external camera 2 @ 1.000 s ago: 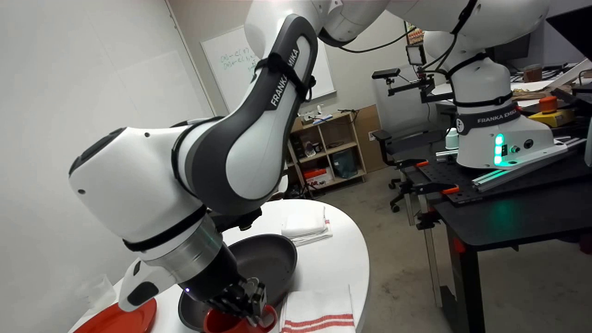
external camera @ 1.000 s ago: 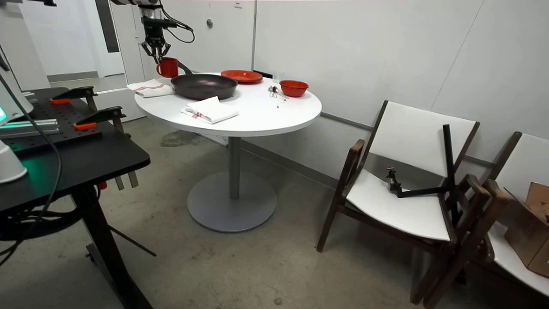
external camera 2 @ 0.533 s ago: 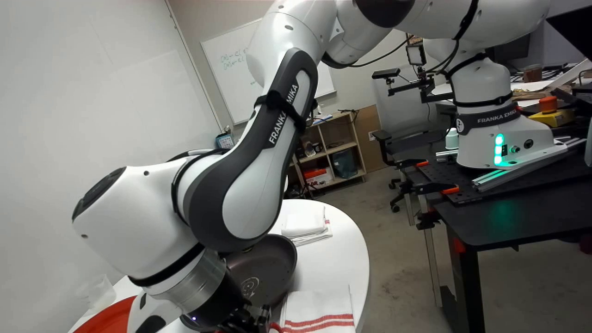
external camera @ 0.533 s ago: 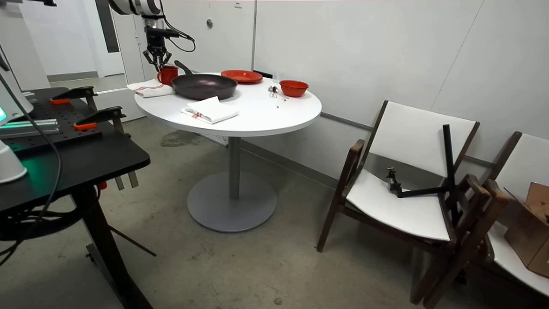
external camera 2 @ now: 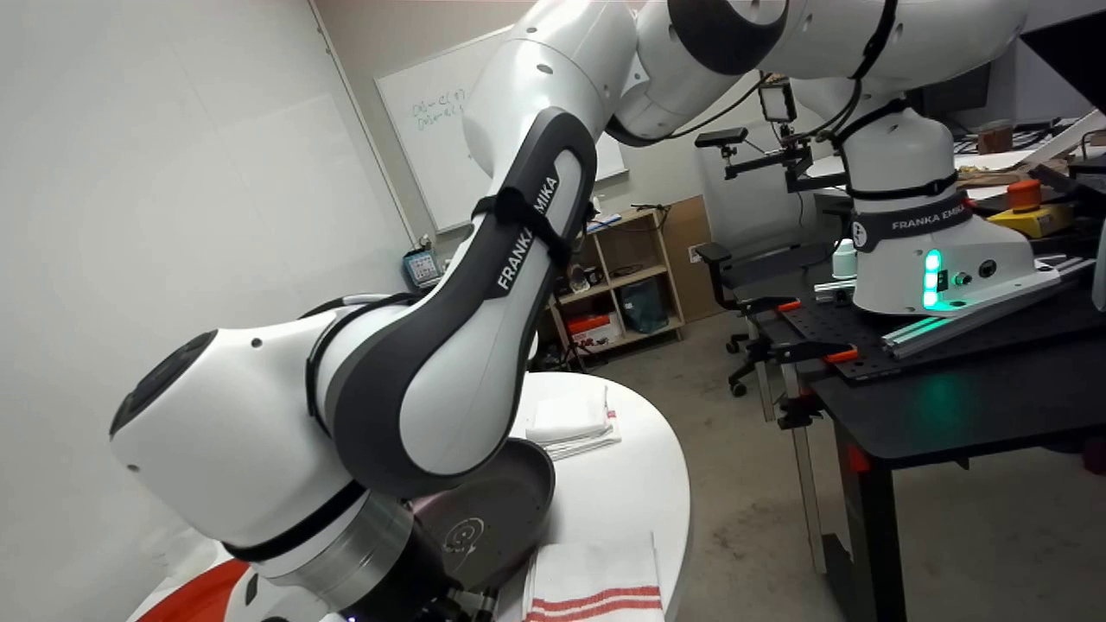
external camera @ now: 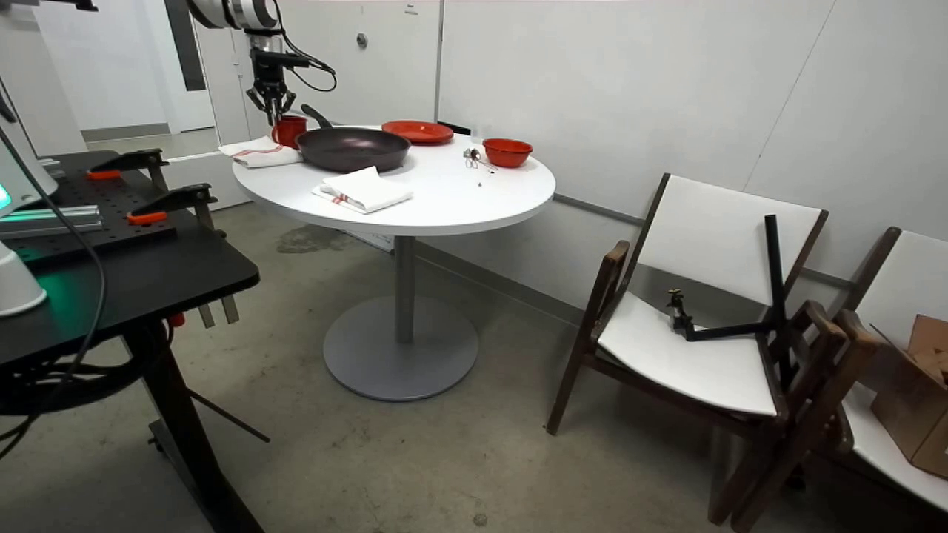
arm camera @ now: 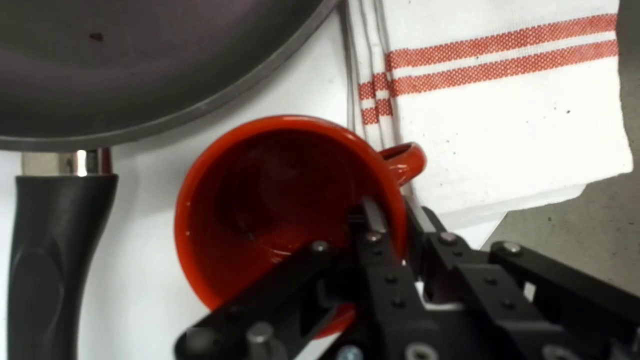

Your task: Move the cup to the left

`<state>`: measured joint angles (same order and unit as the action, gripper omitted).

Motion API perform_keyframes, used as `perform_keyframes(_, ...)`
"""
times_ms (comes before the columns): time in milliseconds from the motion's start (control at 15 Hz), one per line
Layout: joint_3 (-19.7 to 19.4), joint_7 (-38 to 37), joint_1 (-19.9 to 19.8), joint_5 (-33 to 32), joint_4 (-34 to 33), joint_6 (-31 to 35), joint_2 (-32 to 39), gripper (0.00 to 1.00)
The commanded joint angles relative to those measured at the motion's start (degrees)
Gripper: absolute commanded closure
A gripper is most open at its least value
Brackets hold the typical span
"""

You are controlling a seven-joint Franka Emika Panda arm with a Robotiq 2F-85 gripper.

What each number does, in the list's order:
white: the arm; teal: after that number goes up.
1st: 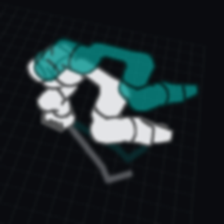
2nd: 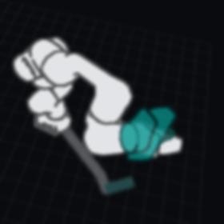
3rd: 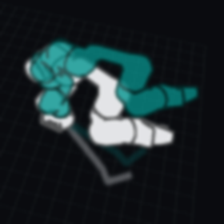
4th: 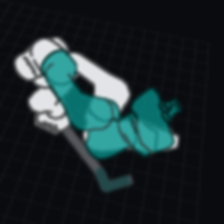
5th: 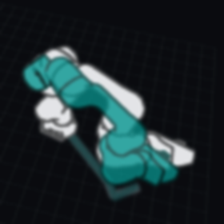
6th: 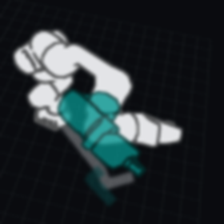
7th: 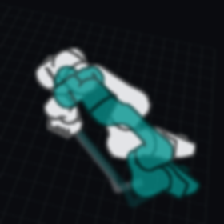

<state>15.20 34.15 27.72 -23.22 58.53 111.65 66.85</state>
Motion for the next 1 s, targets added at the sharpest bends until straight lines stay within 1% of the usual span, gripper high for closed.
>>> perform_keyframes(0, -0.9, 2.2, 1.6, 2.0, -5.1, -2.5, 2.3, 0.51)
perform_keyframes(400, -1.1, 2.2, 2.3, 2.3, -6.8, -2.0, 2.9, 0.09)
perform_keyframes(467, 0.4, 1.3, 1.3, 0.8, -5.6, -1.4, 2.2, 0.01)
perform_keyframes(667, 0.8, 0.2, 0.3, 1.0, -3.7, 0.2, 0.1, 0.00)
perform_keyframes(933, 0.7, -2.4, -1.2, 0.9, 0.6, 3.5, -3.9, 0.00)
